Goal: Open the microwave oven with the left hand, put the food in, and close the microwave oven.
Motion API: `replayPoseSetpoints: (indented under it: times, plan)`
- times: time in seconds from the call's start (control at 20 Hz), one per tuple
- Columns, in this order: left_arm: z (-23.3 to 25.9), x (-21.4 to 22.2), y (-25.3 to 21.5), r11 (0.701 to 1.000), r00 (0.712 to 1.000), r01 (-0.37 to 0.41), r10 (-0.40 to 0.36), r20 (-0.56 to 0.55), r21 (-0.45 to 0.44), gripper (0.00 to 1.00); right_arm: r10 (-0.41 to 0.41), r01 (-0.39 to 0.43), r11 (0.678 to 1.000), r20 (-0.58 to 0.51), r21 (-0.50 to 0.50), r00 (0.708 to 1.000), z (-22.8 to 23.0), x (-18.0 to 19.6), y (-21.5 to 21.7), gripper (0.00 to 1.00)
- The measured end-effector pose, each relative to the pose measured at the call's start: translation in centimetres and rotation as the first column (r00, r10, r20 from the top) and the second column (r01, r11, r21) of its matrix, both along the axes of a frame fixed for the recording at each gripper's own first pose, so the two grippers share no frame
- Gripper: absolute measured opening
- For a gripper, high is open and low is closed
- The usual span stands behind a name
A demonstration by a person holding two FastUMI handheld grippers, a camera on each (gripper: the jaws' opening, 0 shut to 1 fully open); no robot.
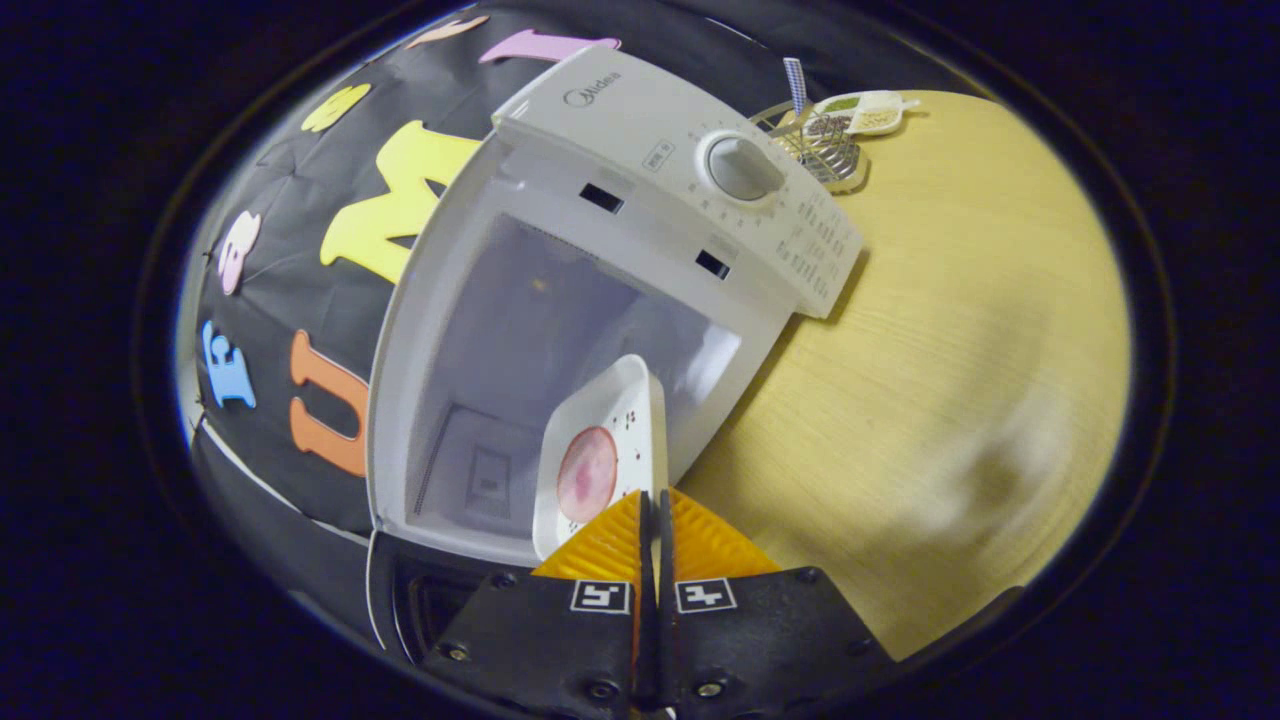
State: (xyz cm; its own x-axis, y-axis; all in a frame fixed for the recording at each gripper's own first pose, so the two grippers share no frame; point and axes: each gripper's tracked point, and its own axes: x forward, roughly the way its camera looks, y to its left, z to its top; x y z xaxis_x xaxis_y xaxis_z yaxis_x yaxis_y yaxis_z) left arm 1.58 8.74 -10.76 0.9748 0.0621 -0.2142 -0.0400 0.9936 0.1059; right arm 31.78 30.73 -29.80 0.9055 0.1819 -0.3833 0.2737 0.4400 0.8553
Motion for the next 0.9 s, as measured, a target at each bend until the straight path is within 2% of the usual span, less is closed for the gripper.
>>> replayPoseSetpoints:
  times: [0.15, 0.55, 0.85, 0.9]
  plan:
    - [-0.9, 0.5, 0.7, 1.0, 0.999, -0.027, 0.027, -0.021, 0.001, 0.95, -0.045, 0.045, 0.999, -0.021, -0.019, 0.999, -1.0, 2.4, 0.4, 0.04]
    - [-2.1, 0.3, 1.8, 0.998, 0.997, -0.065, 0.065, -0.038, -0.001, 0.95, -0.124, 0.125, 0.992, 0.03, -0.033, 0.992, -0.6, 8.1, -0.3, 0.04]
    - [-2.7, 0.9, 2.0, 0.998, 0.996, -0.069, 0.068, -0.05, -0.014, 0.95, -0.108, 0.112, 0.993, 0.077, -0.039, 0.991, 0.3, 7.8, -0.4, 0.1]
    - [-2.7, 0.9, 2.0, 0.998, 0.997, -0.064, 0.063, -0.048, -0.012, 0.95, -0.115, 0.122, 0.99, 0.092, -0.071, 0.989, 0.6, 7.3, -0.8, 0.0]
